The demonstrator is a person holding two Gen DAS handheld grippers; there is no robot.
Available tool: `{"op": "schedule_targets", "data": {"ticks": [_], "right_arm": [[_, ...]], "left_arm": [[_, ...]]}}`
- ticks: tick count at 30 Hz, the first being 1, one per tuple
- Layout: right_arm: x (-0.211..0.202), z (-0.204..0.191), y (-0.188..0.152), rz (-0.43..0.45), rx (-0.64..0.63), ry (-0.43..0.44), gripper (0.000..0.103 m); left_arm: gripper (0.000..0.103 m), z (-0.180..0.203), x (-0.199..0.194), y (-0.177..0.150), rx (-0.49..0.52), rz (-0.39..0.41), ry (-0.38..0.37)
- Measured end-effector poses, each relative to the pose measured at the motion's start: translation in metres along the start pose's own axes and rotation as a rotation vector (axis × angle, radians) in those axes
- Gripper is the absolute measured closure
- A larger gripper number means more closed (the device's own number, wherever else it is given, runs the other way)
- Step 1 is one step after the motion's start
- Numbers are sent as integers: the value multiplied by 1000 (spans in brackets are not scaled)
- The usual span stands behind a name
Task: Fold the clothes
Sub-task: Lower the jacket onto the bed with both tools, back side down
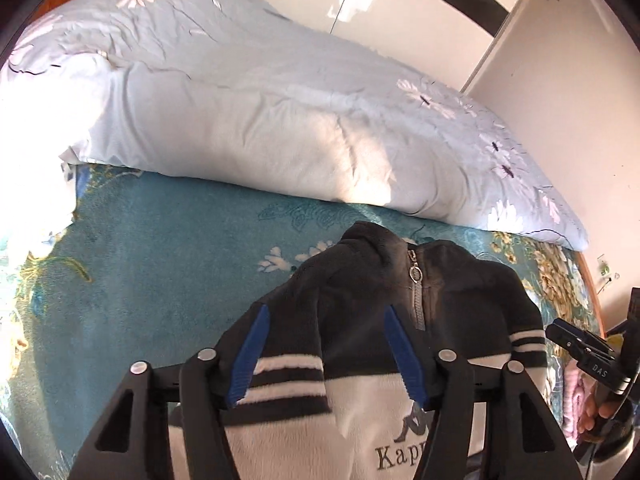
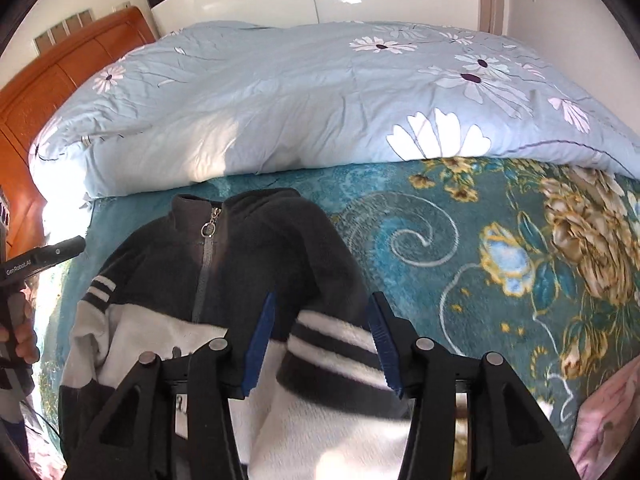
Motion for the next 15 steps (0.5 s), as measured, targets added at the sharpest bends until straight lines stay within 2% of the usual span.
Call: {"op": "schedule_targets", "data": {"ticks": [3, 5, 9, 11, 15], "right_arm": [[-29, 21, -45, 16, 33, -48, 53], [-44, 32, -82, 5, 71, -51, 53], [-64, 49, -156, -52, 115, -102, 53], [-72, 54, -185, -80, 138, -122, 53], [-81, 67, -218, -91, 222, -127, 53]], "left_arm": [[34, -9, -28, -26, 6, 32, 26], [34, -22, -37, -49, -23, 22, 45], [34, -52, -46, -81, -143, -26, 35], [34, -61, -51, -88, -185, -34, 20], [34, -67, -69, -85, -194, 17, 40]]}}
Point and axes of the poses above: each gripper's, at about its wrist camera, not at the fingertips, and x roughly the way its jaws point, z to its right, y to its top, the point moved 6 cm from there along x, roughly the way its jaws point, and after that the axes turned 5 degrees about y, right-handed, at the moved point
